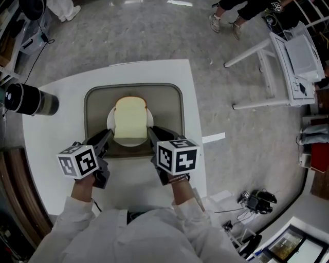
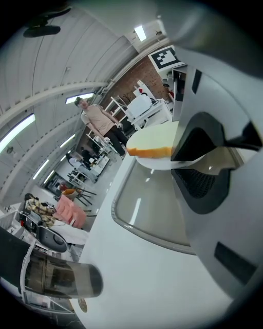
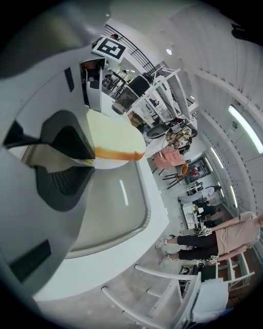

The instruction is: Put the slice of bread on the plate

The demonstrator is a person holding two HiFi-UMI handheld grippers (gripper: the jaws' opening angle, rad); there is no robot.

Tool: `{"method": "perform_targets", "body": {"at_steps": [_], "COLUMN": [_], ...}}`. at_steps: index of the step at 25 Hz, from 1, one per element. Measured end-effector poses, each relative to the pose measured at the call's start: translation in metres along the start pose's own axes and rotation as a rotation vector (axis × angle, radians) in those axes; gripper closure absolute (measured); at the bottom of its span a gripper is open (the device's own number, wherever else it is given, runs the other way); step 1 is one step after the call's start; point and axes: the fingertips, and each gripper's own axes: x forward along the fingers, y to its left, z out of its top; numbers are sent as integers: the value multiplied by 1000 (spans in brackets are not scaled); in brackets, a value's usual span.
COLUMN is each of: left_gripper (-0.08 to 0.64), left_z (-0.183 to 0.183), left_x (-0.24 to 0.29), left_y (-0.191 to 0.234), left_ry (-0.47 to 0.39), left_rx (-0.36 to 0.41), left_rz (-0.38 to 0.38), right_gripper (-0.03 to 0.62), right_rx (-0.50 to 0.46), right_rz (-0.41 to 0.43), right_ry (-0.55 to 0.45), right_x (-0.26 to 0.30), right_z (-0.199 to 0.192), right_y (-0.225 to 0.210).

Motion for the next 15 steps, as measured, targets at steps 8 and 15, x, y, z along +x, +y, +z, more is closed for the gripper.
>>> {"method": "perform_targets", "body": {"at_steps": [8, 15], "left_gripper": [507, 506], "left_z": [-1, -2], "left_x": [10, 16], "left_y": [9, 16], "left_ry": [13, 24], "left_rx": [5, -10], "left_rz": [9, 18], "right_gripper": [537, 537], "right_rx": [11, 7], "right_rz": [-7, -21], "right_ry": [42, 68], "right_x": [14, 22], "right_z": [-5, -6], "right_y": [-6, -10]}}
